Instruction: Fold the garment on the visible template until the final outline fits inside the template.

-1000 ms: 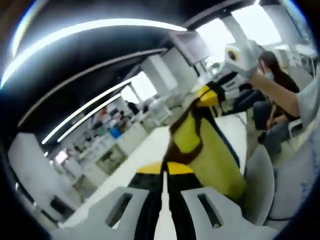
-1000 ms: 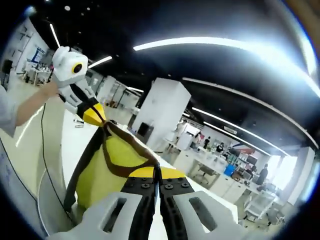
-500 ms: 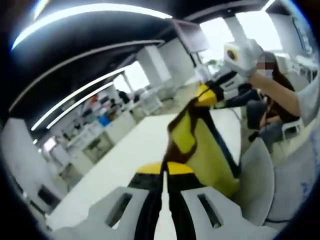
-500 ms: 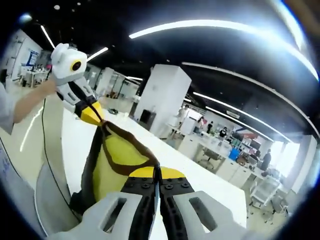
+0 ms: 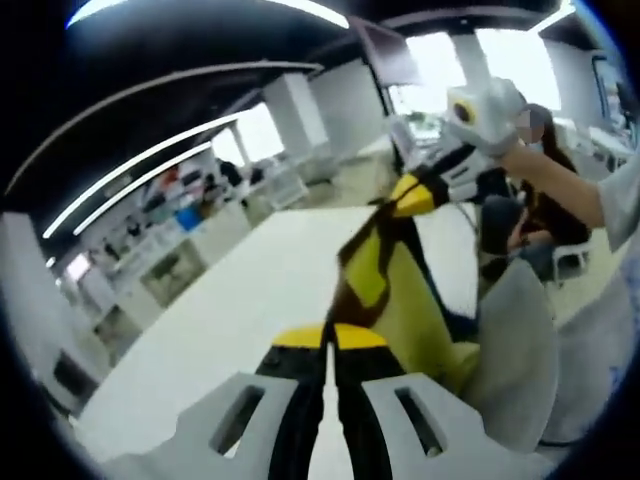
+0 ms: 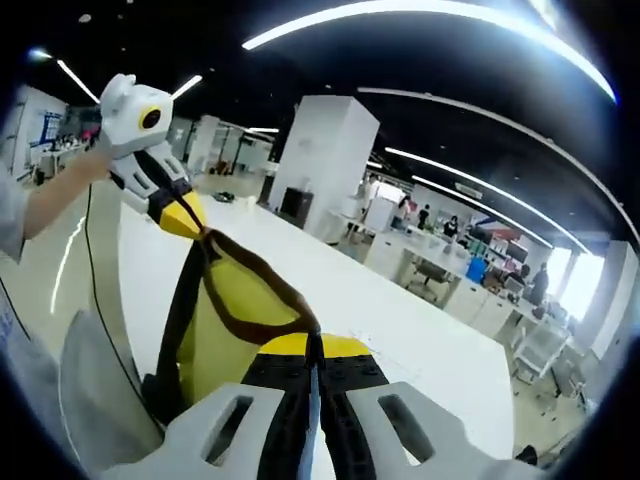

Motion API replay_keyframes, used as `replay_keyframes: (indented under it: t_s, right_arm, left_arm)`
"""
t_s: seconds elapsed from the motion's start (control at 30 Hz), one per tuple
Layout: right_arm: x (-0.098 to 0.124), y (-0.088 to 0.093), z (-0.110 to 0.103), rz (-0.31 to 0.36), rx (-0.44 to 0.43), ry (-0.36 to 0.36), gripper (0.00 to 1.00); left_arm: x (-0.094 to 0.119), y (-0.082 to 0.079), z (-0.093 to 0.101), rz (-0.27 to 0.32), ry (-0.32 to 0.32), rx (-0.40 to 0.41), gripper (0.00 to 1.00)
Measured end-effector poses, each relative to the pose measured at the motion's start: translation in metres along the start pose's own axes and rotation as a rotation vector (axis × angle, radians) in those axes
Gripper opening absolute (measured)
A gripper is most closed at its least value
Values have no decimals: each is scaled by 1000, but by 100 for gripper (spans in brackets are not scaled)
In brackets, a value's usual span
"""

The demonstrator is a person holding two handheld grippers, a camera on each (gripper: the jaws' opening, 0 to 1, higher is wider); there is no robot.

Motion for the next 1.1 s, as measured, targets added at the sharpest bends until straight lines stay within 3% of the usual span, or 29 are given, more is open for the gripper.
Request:
replay_keyframes:
  t_s: [0.5,0.83,1.1]
  right_arm:
    - [-44,20,25,-75,-44,3,1]
    - [-80,41,47,-96,-56,-54,1]
    - [-97,56,62,-118,-74,-68,1]
  left_arm:
    - [-46,17,-32,-1,73,79,0]
    - [-83,33,-55,-40,50,137,0]
    - [-106,41,-68,-71,49,154,0]
Point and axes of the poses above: the point that each gripper's makers call its tool centre point, and the gripper's own axes: x roughly backward along the fingers, z roughly to its right, y roughly out of its underside, the point moved 6 cm from there along x, roughly backward along the fingers, and after that the axes turned 1 degree about -x, right-handed, at the moved point
